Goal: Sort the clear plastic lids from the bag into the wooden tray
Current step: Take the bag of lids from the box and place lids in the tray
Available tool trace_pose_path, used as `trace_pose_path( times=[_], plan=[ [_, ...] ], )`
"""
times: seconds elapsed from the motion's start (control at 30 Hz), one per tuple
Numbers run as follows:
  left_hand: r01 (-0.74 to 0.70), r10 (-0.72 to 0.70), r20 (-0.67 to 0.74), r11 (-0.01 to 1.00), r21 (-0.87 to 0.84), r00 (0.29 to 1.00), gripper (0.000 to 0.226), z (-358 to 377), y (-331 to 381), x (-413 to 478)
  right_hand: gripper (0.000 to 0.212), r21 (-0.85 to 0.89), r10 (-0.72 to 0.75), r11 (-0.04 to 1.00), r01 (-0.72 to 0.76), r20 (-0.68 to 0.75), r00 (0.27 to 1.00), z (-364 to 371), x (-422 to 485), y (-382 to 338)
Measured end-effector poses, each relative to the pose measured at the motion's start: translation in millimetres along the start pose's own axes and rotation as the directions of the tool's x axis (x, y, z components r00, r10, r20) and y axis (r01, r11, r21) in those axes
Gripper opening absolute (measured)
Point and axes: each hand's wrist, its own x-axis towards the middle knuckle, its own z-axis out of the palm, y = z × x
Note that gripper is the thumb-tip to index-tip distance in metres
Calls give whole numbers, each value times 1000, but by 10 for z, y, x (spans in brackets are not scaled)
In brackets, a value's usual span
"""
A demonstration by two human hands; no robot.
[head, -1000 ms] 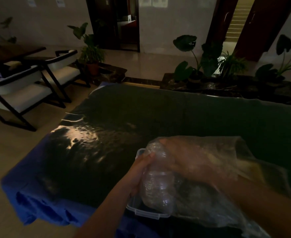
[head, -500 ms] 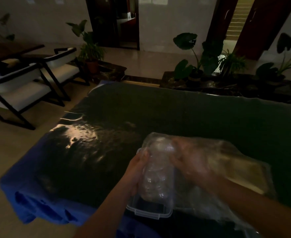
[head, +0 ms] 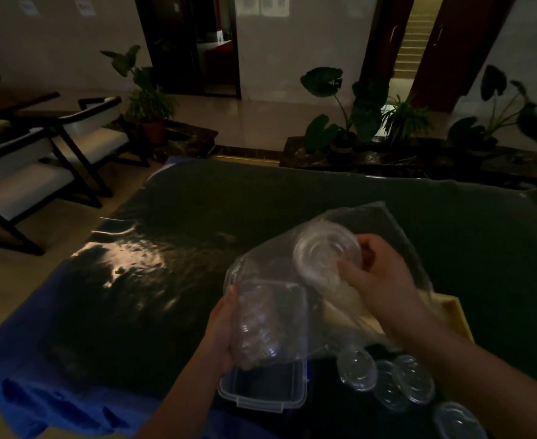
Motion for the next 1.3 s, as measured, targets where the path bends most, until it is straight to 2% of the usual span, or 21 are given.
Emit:
trace_pose_path(
  times=[0.17,0.3,0.37,0.43,0.5,0.6,0.8,0.87,1.0,1.17,1.3],
  plan=[
    [7,-10,-38,997,-79,999,85,-63,14,37,31,238,28,971,-13,-60,998,-381,-35,-265],
    [-85,76,-64,984,-154,995,70,-151,61,63,33,357,49,934,33,-219,974,-779,-1,-259],
    [-62,56,-35,974,-219,998,73,-156,62,82,38,410,105,911,29,-299,949,-940,46,-75],
    [-53,47,-33,973,-224,998,78,-126,54,96,41,449,214,892,-51,-320,923,-1003,117,218],
    [-48,37,-54,974,-223,998,76,-71,33,95,43,464,351,864,-196,-274,895,-962,184,556],
    [-83,71,-66,973,-214,995,78,8,4,101,49,404,482,834,-376,-203,852,-819,266,1031],
    [-89,84,-35,979,-184,996,79,94,-26,177,53,288,618,778,-558,-194,762,-575,505,1601],
    [-90,86,-27,980,-179,996,80,120,-38,209,52,252,633,770,-586,-191,750,-494,603,1740],
    [-135,130,-39,976,-171,991,76,200,-43,269,53,54,613,786,-616,-206,763,-298,764,1947],
    [-141,127,-81,971,-193,989,71,249,-63,327,58,-150,624,755,-639,-137,769,-103,906,2132],
    [-129,107,-120,974,-186,987,67,217,-67,355,57,-292,604,744,-601,-90,792,-6,981,2274]
  ],
)
